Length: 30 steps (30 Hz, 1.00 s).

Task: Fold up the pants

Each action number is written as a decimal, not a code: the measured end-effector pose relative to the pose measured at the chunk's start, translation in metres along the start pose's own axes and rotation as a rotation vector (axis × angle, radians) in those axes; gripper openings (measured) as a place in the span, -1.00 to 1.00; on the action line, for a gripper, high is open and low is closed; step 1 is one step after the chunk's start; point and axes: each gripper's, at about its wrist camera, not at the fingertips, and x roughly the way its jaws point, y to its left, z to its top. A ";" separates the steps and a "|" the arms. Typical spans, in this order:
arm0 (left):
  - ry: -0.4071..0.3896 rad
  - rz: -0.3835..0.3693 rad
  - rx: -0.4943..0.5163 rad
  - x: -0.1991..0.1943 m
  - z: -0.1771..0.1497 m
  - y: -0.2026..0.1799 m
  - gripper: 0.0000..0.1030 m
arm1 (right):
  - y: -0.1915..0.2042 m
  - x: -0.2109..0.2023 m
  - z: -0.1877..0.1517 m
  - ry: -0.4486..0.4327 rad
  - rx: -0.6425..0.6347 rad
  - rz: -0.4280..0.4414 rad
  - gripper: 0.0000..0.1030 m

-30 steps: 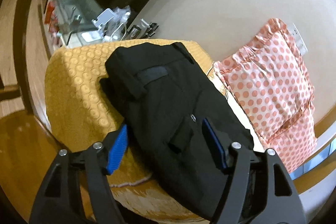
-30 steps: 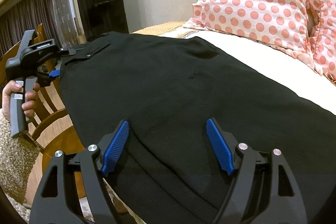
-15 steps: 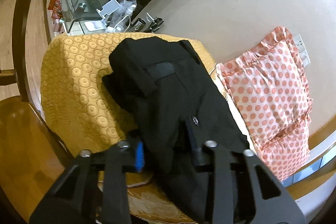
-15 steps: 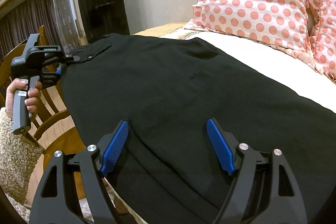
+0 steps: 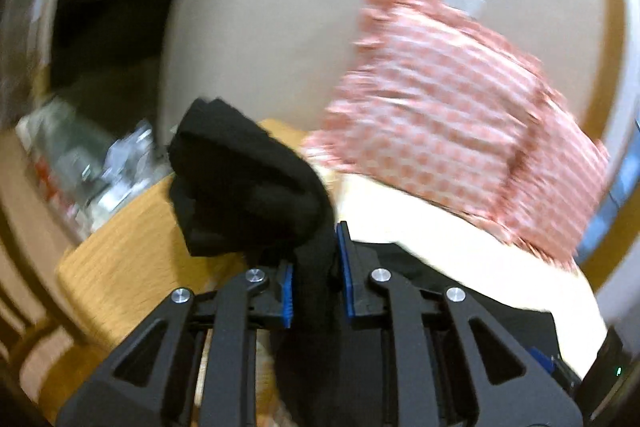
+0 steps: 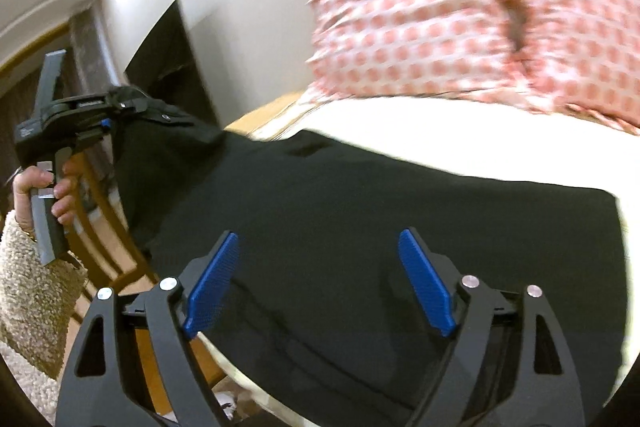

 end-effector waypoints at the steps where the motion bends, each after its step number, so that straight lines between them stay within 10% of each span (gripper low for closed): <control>1: 0.002 -0.024 0.038 0.001 0.002 -0.018 -0.67 | -0.008 -0.008 0.000 -0.014 0.015 -0.018 0.63; 8: 0.030 -0.288 0.326 0.008 -0.020 -0.174 -0.75 | -0.071 -0.072 -0.008 -0.120 0.145 -0.197 0.64; 13: 0.207 -0.493 0.487 0.031 -0.099 -0.259 -0.78 | -0.109 -0.097 -0.024 -0.128 0.238 -0.313 0.64; 17: 0.365 -0.535 0.576 0.052 -0.160 -0.285 -0.79 | -0.127 -0.102 -0.035 -0.113 0.287 -0.351 0.64; 25: 0.218 -0.593 0.512 0.021 -0.131 -0.281 -0.79 | -0.135 -0.107 -0.038 -0.131 0.293 -0.380 0.64; 30: 0.328 -0.611 0.676 0.021 -0.188 -0.302 -0.78 | -0.141 -0.115 -0.044 -0.120 0.303 -0.447 0.64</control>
